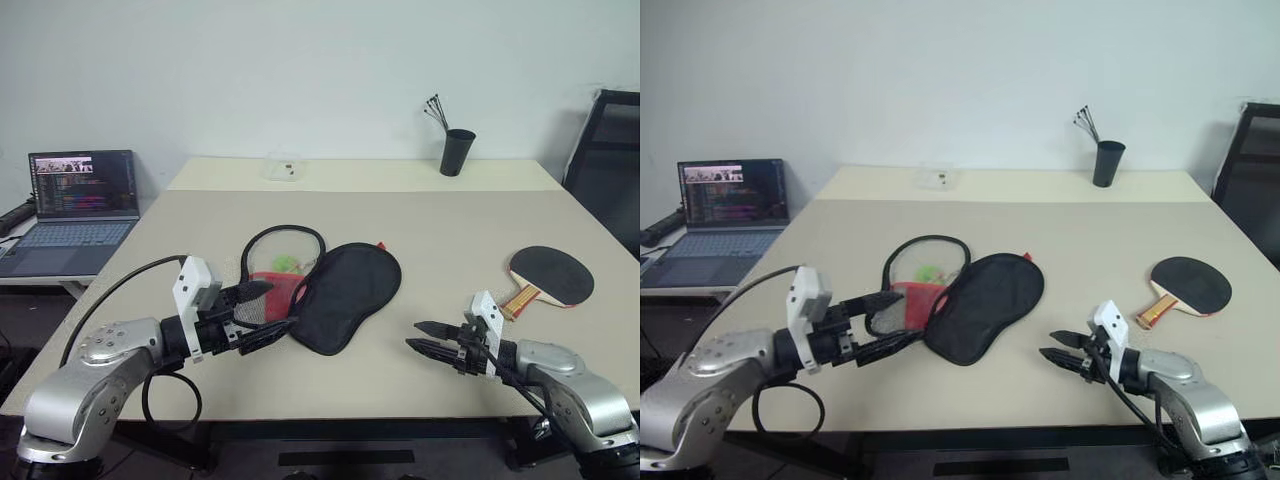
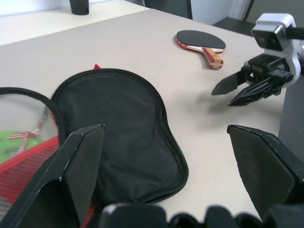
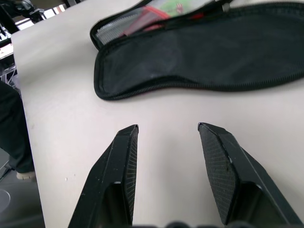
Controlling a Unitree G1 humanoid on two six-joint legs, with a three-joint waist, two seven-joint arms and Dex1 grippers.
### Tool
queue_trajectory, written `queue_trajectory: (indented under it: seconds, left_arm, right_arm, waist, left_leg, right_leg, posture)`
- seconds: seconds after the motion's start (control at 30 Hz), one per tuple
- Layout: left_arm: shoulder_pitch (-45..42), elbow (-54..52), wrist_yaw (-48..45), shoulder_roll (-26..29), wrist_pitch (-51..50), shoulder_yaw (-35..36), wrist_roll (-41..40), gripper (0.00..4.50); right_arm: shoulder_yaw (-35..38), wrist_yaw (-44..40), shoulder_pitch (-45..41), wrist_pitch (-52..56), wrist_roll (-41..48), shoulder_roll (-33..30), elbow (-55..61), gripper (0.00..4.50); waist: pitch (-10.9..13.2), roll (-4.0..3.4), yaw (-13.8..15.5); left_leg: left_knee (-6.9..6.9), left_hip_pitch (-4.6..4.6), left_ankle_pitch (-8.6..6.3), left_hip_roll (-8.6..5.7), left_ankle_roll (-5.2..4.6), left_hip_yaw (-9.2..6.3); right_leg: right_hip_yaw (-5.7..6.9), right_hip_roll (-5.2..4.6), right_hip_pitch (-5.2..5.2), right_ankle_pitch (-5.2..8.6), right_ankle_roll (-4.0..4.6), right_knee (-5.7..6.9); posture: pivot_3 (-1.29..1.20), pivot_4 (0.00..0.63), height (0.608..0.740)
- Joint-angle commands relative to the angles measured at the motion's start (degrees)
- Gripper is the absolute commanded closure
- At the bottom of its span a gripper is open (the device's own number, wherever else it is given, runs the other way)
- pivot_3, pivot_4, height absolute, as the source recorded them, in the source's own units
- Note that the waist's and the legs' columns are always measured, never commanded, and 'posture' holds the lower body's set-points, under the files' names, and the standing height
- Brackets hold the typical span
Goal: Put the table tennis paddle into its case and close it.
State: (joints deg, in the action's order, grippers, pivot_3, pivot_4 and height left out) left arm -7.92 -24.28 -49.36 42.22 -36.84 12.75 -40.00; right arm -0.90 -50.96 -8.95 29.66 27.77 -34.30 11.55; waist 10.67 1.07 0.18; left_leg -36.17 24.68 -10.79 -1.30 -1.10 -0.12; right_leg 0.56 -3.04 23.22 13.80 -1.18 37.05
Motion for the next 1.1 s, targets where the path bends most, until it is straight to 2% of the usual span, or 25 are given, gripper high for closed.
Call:
queue_trajectory:
  seconds: [0.03, 0.2, 0.33, 0.53, 0.77, 0.93, 1.1]
  left_arm:
    - [-1.6, 1.0, -0.2, -0.9, 2.6, -1.1, 1.3, 0.00]
    - [-3.0, 2.9, -0.9, -1.9, 4.0, -2.5, 2.1, 0.00]
    - [-4.7, 6.2, -3.5, -2.1, 3.2, -3.8, 1.2, 0.00]
    - [-5.0, 8.1, -4.7, -2.8, 5.9, -3.9, 2.7, 0.00]
    - [-5.9, 9.6, -6.8, -0.8, 3.7, -1.9, 0.1, 0.00]
    - [-10.9, 16.0, -11.8, 2.1, 4.3, -2.6, 1.4, 0.00]
    - [-14.6, 22.5, -18.3, 5.4, 6.1, -4.5, 4.1, 0.00]
  right_arm:
    - [0.5, -0.6, 0.1, 0.7, 0.1, -1.7, 2.5, 2.33]
    - [2.0, 1.4, 0.3, 1.5, 0.9, -1.6, 3.8, 2.33]
    - [4.0, 3.5, 0.4, 6.1, 4.0, -2.6, 10.0, 2.33]
    - [3.2, 9.6, 2.0, 12.2, 7.3, 0.8, 16.2, 2.33]
    - [0.3, 16.5, -3.7, 24.3, 10.5, 5.2, 14.8, 2.33]
    - [1.7, 20.5, -7.3, 30.7, 15.3, 8.8, 15.4, 2.33]
    - [-0.3, 23.4, -10.9, 32.7, 13.5, 10.9, 11.6, 2.33]
  waist:
    - [0.0, 0.00, 0.0]
    - [0.0, 0.01, 0.0]
    - [0.0, 0.01, 0.0]
    - [0.0, 0.04, 0.0]
    - [0.0, 0.04, -0.2]
    - [0.0, 0.06, -0.1]
    - [0.0, 0.06, -0.2]
  left_leg:
    - [0.00, 0.00, 0.00, 0.00, 0.00, 0.00]
    - [-0.01, 0.00, 0.00, 0.00, 0.00, 0.01]
    - [0.00, 0.00, 0.00, 0.00, 0.00, 0.00]
    - [0.00, 0.00, 0.00, 0.02, 0.00, -0.02]
    - [0.00, 0.00, 0.00, 0.03, 0.00, -0.02]
    - [0.01, 0.02, 0.00, 0.03, 0.00, -0.05]
    - [0.01, 0.02, 0.00, 0.03, 0.00, 0.01]
  right_leg:
    - [0.00, 0.00, 0.00, 0.00, 0.00, 0.00]
    - [0.00, 0.00, -0.01, 0.02, -0.03, 0.01]
    - [0.01, 0.00, 0.00, 0.01, -0.03, 0.01]
    - [0.02, 0.00, 0.00, 0.03, -0.06, 0.00]
    - [0.00, 0.00, 0.03, -0.01, 0.02, 0.02]
    - [0.06, 0.00, 0.02, -0.02, 0.06, -0.01]
    - [0.04, 0.01, 0.04, -0.02, 0.05, -0.02]
  posture:
    - [0.00, 0.150, 0.740]
    - [0.00, 0.150, 0.740]
    - [0.00, 0.150, 0.740]
    - [0.00, 0.150, 0.740]
    - [0.00, 0.150, 0.740]
    - [0.00, 0.150, 0.740]
    - [0.00, 0.150, 0.740]
